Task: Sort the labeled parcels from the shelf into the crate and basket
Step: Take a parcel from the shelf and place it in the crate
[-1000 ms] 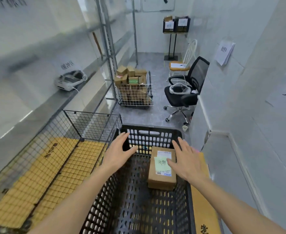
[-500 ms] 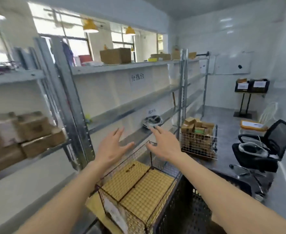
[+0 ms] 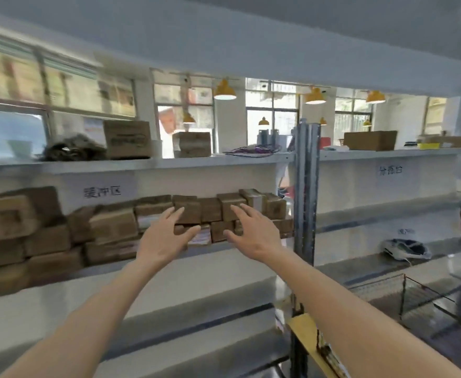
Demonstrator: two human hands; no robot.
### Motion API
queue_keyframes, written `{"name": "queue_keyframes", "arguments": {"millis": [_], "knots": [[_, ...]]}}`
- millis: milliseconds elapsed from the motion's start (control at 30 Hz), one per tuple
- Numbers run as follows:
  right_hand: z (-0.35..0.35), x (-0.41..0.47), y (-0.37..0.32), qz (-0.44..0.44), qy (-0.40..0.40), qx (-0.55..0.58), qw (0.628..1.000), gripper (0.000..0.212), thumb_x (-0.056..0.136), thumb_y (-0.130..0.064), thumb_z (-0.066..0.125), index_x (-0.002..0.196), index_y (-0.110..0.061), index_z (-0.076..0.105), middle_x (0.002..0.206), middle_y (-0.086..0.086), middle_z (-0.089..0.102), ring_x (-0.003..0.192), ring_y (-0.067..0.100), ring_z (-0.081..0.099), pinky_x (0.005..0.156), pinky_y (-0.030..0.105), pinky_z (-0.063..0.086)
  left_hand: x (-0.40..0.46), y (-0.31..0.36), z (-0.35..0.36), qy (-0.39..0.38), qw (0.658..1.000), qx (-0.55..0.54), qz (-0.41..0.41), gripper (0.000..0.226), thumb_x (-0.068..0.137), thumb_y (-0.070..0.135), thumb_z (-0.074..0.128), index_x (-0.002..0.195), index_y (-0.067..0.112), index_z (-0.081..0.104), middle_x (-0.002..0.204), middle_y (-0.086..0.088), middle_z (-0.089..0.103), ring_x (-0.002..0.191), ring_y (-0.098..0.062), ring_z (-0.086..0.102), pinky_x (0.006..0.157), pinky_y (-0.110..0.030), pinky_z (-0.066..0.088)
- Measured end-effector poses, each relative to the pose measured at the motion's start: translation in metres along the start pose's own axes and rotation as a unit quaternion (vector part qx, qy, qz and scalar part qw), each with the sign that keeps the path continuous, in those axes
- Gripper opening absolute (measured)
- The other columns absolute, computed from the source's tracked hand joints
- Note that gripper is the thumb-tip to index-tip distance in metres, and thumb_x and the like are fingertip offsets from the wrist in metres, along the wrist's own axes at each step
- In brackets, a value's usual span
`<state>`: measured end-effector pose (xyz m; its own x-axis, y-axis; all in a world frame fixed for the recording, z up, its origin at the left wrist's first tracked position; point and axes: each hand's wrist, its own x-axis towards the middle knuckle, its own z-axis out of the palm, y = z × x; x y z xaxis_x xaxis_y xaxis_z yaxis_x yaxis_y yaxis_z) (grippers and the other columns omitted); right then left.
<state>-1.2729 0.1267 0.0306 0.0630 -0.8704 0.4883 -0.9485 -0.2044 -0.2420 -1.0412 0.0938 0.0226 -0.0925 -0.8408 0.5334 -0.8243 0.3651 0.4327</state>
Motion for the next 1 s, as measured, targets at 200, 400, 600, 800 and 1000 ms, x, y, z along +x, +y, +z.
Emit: {"name": "queue_keyframes", "arguments": {"millis": [200,400,600,800,1000], "knots": [[0.040,0.009,-0.171,-0.090,-0.025,0.061,0.994,0.073,0.097,-0.059,0.051,0.159,-0.032,0.024,0.167,-0.005,0.020,0.153,0.019,0.019,0.123,0.043,0.021,-0.058,-0.123,-0.130,0.069,0.994,0.023,-0.082,0.082,0.088,0.069,0.057,0.154,0.024,0.039,0.159,0.002,0.040,0.145,-0.019,0.038,0.117,-0.042,0.035],[0.084,0.030,-0.302,-0.164,-0.056,0.083,0.981,0.072,0.097,-0.057,0.052,0.158,-0.028,0.027,0.167,-0.002,0.022,0.153,0.020,0.021,0.123,0.045,0.023,-0.094,-0.218,-0.213,0.127,0.978,0.053,-0.158,0.081,0.088,0.069,0.057,0.154,0.026,0.038,0.157,0.004,0.040,0.140,-0.022,0.044,0.108,-0.047,0.042],[0.146,0.071,-0.414,-0.202,-0.072,0.101,0.971,0.074,0.095,-0.059,0.052,0.158,-0.028,0.028,0.166,-0.003,0.025,0.152,0.020,0.024,0.122,0.043,0.024,-0.097,-0.316,-0.275,0.149,0.963,0.086,-0.209,0.081,0.089,0.067,0.059,0.154,0.025,0.038,0.157,-0.001,0.041,0.139,-0.028,0.045,0.108,-0.052,0.043],[0.201,0.128,-0.517,-0.222,-0.082,0.135,0.962,0.072,0.097,-0.058,0.051,0.158,-0.028,0.027,0.165,-0.001,0.027,0.150,0.022,0.028,0.118,0.046,0.031,-0.068,-0.420,-0.329,0.136,0.958,0.110,-0.226,0.081,0.087,0.068,0.058,0.154,0.026,0.038,0.159,-0.004,0.040,0.141,-0.031,0.043,0.110,-0.052,0.040],[0.250,0.173,-0.600,-0.232,-0.087,0.161,0.955,0.071,0.097,-0.059,0.051,0.157,-0.027,0.029,0.163,-0.002,0.031,0.148,0.023,0.032,0.113,0.048,0.040,-0.041,-0.511,-0.363,0.133,0.962,0.101,-0.218,0.080,0.087,0.068,0.056,0.153,0.026,0.040,0.156,-0.005,0.043,0.139,-0.031,0.044,0.108,-0.056,0.041]]}}
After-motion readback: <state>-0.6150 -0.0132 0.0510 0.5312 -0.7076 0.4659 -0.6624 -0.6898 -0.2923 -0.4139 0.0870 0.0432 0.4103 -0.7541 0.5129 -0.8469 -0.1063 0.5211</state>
